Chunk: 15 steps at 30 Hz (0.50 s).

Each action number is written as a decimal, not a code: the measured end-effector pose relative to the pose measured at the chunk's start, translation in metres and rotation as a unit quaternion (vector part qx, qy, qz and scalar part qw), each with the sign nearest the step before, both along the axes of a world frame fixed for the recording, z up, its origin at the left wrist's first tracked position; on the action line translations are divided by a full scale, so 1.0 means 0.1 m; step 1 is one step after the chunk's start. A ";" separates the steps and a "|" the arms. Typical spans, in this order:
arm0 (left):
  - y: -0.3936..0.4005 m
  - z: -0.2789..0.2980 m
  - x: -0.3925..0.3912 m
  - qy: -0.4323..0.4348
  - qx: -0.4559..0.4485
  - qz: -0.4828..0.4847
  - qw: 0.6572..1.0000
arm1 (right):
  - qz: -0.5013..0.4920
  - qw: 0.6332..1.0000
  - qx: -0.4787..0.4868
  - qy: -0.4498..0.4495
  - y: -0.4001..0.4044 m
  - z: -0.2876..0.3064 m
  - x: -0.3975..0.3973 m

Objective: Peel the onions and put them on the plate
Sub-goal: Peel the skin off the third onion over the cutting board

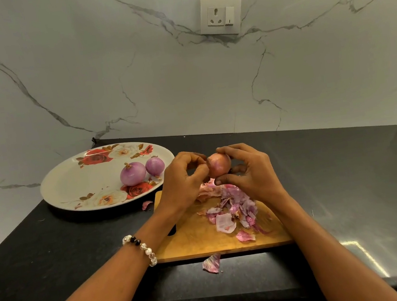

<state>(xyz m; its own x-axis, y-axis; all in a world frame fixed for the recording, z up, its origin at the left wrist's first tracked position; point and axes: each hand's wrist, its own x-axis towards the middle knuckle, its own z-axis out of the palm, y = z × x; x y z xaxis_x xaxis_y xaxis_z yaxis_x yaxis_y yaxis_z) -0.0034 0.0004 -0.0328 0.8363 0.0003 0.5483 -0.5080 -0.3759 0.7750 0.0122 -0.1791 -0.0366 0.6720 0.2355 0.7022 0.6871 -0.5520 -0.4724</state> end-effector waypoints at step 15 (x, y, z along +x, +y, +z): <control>0.04 -0.03 0.00 0.069 -0.109 0.010 0.992 | -0.015 0.999 -0.026 -0.019 0.06 -0.04 -0.01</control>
